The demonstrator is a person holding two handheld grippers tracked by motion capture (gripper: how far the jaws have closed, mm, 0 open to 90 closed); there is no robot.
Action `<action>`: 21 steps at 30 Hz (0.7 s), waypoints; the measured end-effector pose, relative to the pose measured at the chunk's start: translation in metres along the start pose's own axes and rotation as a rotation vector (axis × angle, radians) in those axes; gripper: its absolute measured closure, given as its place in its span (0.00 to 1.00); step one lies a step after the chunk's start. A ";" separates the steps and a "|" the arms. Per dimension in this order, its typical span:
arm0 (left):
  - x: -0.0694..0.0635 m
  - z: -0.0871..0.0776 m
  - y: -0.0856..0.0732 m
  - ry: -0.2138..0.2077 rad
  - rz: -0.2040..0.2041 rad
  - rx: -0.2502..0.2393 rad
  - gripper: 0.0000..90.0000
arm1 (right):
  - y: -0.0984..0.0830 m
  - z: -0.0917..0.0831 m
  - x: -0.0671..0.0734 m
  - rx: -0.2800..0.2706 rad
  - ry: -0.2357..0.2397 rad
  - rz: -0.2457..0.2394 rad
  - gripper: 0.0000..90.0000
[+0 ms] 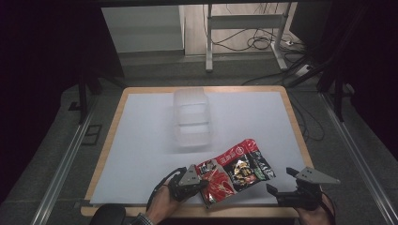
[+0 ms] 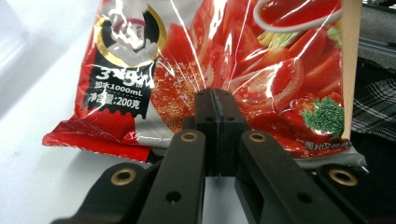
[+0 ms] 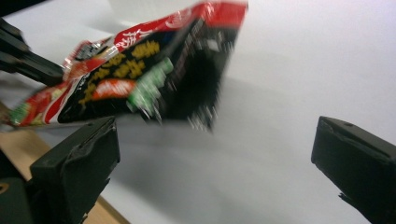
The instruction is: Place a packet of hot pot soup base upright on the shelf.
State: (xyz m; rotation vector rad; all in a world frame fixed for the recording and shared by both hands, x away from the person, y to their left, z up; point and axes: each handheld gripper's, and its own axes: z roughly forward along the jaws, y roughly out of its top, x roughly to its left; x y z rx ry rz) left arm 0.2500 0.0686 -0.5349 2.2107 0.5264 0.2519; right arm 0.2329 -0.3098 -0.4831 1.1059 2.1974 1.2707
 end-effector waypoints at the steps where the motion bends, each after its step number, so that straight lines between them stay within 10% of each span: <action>1: 0.001 0.000 0.000 -0.004 -0.003 0.005 1.00 | 0.001 0.000 0.002 -0.009 0.013 0.002 0.01; 21: 0.003 0.000 -0.006 -0.026 -0.049 -0.002 1.00 | 0.029 0.022 0.049 -0.086 0.211 0.034 0.01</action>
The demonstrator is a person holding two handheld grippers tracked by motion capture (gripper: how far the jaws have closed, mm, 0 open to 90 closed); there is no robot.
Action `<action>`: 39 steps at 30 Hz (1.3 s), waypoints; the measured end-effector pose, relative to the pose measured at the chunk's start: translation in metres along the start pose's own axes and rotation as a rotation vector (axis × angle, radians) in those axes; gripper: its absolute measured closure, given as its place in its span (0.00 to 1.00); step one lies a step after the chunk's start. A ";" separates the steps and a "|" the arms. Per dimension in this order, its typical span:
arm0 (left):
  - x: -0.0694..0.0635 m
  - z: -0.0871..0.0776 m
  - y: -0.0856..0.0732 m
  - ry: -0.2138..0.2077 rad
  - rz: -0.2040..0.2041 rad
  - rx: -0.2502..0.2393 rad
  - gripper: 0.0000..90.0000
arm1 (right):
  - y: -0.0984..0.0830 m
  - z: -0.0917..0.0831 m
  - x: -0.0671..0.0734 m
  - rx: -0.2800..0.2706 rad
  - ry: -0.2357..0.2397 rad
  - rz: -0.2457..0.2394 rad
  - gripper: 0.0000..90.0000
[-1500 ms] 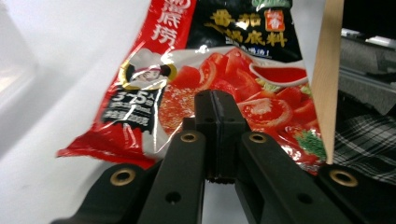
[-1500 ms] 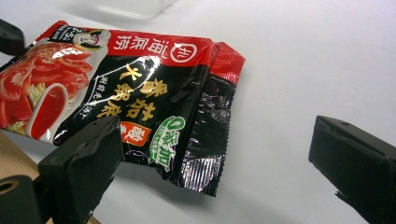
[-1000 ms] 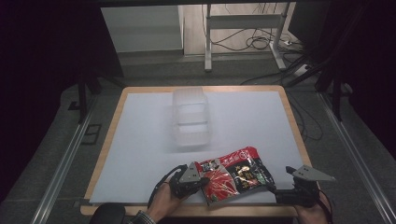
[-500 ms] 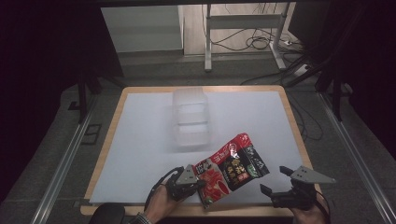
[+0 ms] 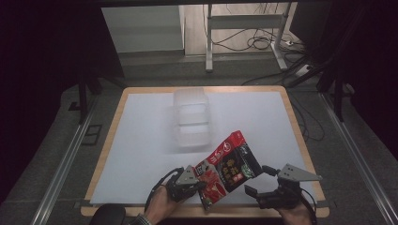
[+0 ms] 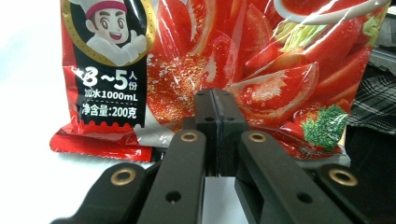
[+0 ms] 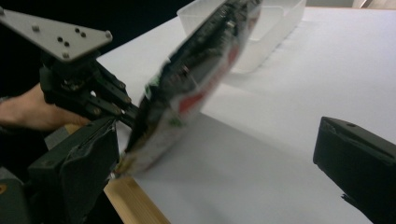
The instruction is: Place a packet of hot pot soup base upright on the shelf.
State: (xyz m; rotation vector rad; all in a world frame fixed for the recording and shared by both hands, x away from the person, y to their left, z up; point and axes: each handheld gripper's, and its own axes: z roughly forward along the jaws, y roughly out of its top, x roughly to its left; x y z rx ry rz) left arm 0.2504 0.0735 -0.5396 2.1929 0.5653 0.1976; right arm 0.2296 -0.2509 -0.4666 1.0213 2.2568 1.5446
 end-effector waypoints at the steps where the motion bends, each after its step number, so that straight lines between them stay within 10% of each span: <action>1: 0.000 0.000 0.000 0.000 0.000 0.000 1.00 | 0.001 0.003 0.001 -0.002 0.006 0.004 0.01; 9: 0.001 -0.001 -0.001 -0.001 0.010 0.003 1.00 | 0.010 0.031 0.011 0.011 -0.004 0.044 0.03; 26: -0.001 -0.004 -0.001 0.021 0.045 0.011 0.98 | 0.022 0.058 0.021 -0.132 -0.123 0.156 0.82; 39: -0.004 -0.019 0.001 0.017 0.013 -0.051 0.66 | 0.044 0.057 0.025 -0.174 -0.093 0.099 0.85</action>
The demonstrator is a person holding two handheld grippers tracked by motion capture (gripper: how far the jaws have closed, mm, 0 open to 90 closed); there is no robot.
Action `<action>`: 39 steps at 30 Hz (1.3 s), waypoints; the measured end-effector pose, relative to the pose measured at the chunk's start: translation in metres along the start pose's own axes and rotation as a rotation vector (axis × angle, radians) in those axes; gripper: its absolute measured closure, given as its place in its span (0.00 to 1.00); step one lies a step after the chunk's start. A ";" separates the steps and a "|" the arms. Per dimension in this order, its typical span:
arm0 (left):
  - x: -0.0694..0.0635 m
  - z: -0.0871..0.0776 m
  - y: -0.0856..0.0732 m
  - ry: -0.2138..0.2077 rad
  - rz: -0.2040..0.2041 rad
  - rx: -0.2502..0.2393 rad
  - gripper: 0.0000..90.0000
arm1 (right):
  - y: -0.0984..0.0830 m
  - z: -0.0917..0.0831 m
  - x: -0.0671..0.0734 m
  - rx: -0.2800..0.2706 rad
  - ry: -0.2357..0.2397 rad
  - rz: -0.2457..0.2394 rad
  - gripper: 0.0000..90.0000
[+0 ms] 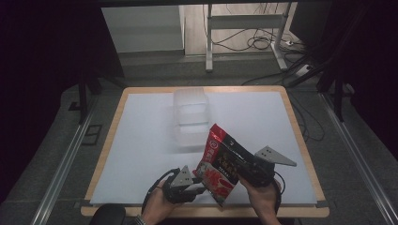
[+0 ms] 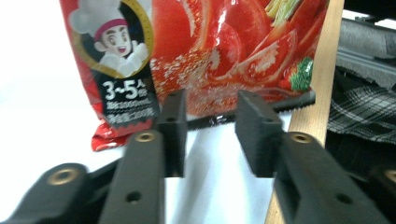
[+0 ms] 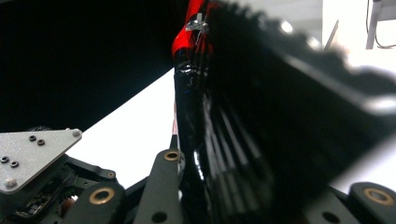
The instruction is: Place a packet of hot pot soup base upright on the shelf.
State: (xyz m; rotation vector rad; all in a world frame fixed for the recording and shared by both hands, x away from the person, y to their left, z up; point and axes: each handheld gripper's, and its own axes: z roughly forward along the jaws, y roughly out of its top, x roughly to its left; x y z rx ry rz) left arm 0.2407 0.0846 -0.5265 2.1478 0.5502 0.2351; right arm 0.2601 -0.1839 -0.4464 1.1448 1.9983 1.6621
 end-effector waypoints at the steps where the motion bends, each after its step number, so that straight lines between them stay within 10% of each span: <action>1: 0.000 -0.001 0.000 0.003 -0.003 -0.009 0.64 | 0.002 -0.001 0.000 -0.004 0.000 -0.003 0.85; 14: 0.008 -0.018 -0.003 0.037 -0.034 -0.063 0.33 | 0.027 -0.013 -0.007 -0.044 -0.033 -0.045 0.85; 39: 0.010 -0.035 -0.014 0.096 -0.045 -0.092 0.08 | 0.058 -0.015 -0.033 -0.111 -0.072 -0.107 0.85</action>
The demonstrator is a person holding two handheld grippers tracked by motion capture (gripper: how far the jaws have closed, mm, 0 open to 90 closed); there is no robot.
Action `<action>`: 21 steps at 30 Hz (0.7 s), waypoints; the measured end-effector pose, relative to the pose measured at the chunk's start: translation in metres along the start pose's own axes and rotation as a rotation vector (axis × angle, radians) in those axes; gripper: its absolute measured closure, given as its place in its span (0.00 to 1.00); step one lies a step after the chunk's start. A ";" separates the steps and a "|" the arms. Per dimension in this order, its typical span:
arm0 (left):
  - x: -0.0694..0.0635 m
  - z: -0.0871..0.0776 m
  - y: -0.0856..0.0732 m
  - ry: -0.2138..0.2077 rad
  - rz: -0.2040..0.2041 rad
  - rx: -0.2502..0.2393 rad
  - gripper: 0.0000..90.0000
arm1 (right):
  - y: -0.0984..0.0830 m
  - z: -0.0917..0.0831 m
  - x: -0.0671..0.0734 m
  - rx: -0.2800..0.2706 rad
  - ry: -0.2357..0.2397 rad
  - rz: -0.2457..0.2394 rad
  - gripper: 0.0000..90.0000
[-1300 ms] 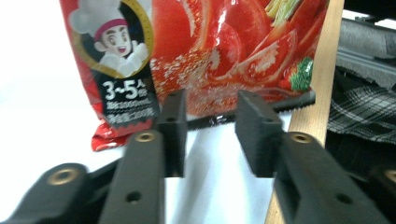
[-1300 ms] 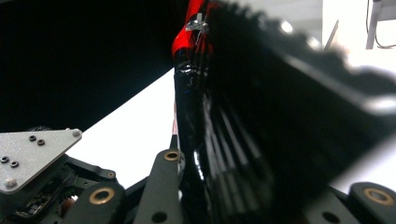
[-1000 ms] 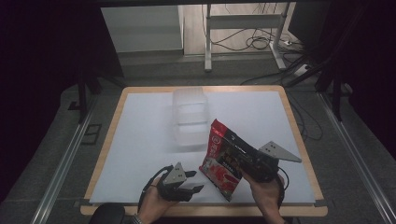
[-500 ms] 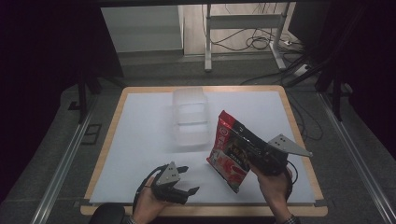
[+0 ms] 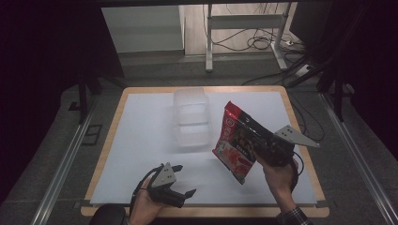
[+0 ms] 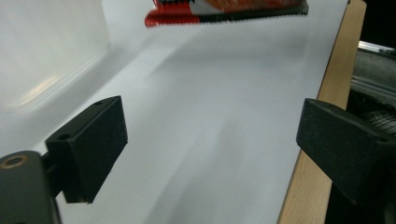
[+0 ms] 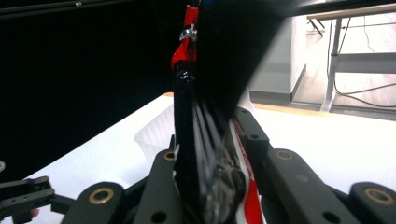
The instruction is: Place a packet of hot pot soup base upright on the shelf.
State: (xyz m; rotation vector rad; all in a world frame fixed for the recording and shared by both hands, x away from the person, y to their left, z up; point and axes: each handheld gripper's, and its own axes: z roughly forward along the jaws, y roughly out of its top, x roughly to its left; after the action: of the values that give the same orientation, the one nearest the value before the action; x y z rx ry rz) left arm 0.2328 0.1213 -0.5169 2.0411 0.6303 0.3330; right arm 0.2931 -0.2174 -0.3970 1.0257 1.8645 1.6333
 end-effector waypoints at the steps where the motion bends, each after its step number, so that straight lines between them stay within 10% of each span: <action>1: 0.000 0.000 0.000 0.001 0.002 -0.001 0.08 | 0.002 0.001 -0.002 -0.001 -0.001 0.001 0.85; 21: -0.001 0.002 -0.001 0.026 0.056 0.035 0.02 | 0.025 0.019 -0.026 -0.090 -0.033 -0.053 0.85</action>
State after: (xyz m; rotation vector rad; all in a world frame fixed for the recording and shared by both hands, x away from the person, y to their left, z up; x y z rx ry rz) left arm 0.2324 0.1195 -0.5188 2.0935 0.5997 0.3847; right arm 0.3289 -0.2251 -0.3796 0.9518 1.7646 1.6440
